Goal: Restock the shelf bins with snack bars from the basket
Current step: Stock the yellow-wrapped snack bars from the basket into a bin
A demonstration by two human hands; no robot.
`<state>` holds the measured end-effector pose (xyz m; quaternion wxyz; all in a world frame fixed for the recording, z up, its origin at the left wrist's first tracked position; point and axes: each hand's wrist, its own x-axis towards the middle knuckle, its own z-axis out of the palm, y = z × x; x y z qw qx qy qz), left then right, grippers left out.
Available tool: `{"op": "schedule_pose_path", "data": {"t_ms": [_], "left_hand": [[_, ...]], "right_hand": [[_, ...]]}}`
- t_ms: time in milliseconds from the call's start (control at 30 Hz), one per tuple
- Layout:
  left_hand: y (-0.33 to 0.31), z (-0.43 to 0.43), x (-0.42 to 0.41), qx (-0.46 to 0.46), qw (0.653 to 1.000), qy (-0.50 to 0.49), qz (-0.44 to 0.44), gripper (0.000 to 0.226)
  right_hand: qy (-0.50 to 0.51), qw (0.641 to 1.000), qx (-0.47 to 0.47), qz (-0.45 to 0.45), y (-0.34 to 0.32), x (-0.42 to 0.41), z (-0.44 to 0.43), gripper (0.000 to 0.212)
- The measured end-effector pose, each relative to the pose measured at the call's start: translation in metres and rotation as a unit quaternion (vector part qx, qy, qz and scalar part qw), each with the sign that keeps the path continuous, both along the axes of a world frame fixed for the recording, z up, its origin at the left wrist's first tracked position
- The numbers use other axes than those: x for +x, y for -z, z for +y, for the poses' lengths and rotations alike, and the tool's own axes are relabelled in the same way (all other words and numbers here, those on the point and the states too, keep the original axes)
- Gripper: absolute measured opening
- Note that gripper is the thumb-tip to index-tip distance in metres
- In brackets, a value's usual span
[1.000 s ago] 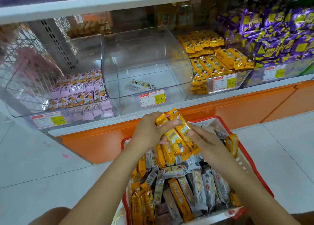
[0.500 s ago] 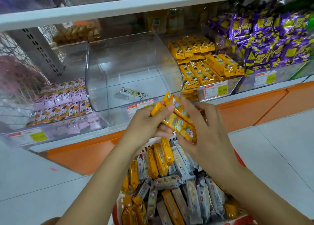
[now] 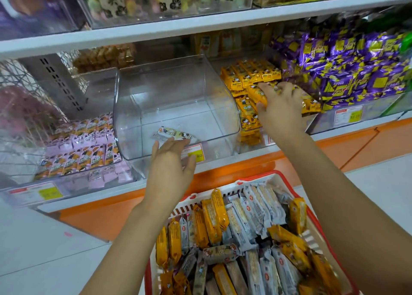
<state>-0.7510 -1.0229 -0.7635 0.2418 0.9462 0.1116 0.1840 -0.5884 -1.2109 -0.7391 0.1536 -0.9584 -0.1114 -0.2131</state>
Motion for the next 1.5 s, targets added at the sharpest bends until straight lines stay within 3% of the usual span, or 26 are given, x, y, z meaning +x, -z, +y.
{"op": "schedule_pose_path", "data": {"t_ms": [300,433,533,600,700,833,900,1000,1133,1300,1400,1500], "left_hand": [[0.002,0.005,-0.003,-0.011,1.000,0.027,0.002,0.044],[0.002,0.010,-0.023,-0.041,0.998,0.038,-0.023,0.045],[0.000,0.012,-0.049,-0.050,0.996,0.029,-0.070,0.033],[0.004,0.015,-0.067,-0.064,0.996,0.009,-0.063,0.019],[0.025,0.029,-0.087,-0.016,0.997,-0.024,0.078,0.025],[0.066,0.041,-0.110,0.019,0.945,-0.051,0.322,0.034],[0.085,0.045,-0.122,-0.011,0.911,-0.049,0.408,0.027],[0.097,0.049,-0.138,-0.064,0.861,-0.028,0.503,0.033],[0.104,0.054,-0.146,-0.113,0.841,-0.011,0.528,0.031],[0.110,0.061,-0.147,-0.123,0.847,-0.005,0.517,0.039],[0.115,0.063,-0.148,-0.089,0.856,0.023,0.508,0.033],[0.116,0.062,-0.146,-0.066,0.845,0.042,0.529,0.037]], "right_hand": [[0.000,1.000,0.003,0.029,0.027,-0.003,-0.010,0.051],[-0.029,0.998,0.057,-0.010,0.026,-0.016,-0.013,0.049],[-0.105,0.979,0.126,-0.119,0.024,-0.054,-0.014,0.029],[-0.175,0.964,0.155,-0.127,0.032,-0.095,-0.010,0.013],[-0.234,0.961,0.147,0.016,0.067,-0.144,0.008,0.015],[-0.249,0.937,0.069,0.236,0.134,-0.178,0.056,0.020],[-0.246,0.896,0.020,0.369,0.157,-0.194,0.083,0.046],[-0.241,0.844,0.034,0.478,0.195,-0.213,0.124,0.065],[-0.130,0.844,0.069,0.516,0.216,-0.222,0.159,0.094],[-0.055,0.844,0.013,0.533,0.207,-0.217,0.175,0.098],[-0.065,0.828,-0.028,0.556,0.203,-0.215,0.177,0.110],[-0.115,0.827,-0.056,0.547,0.207,-0.218,0.174,0.106]]}}
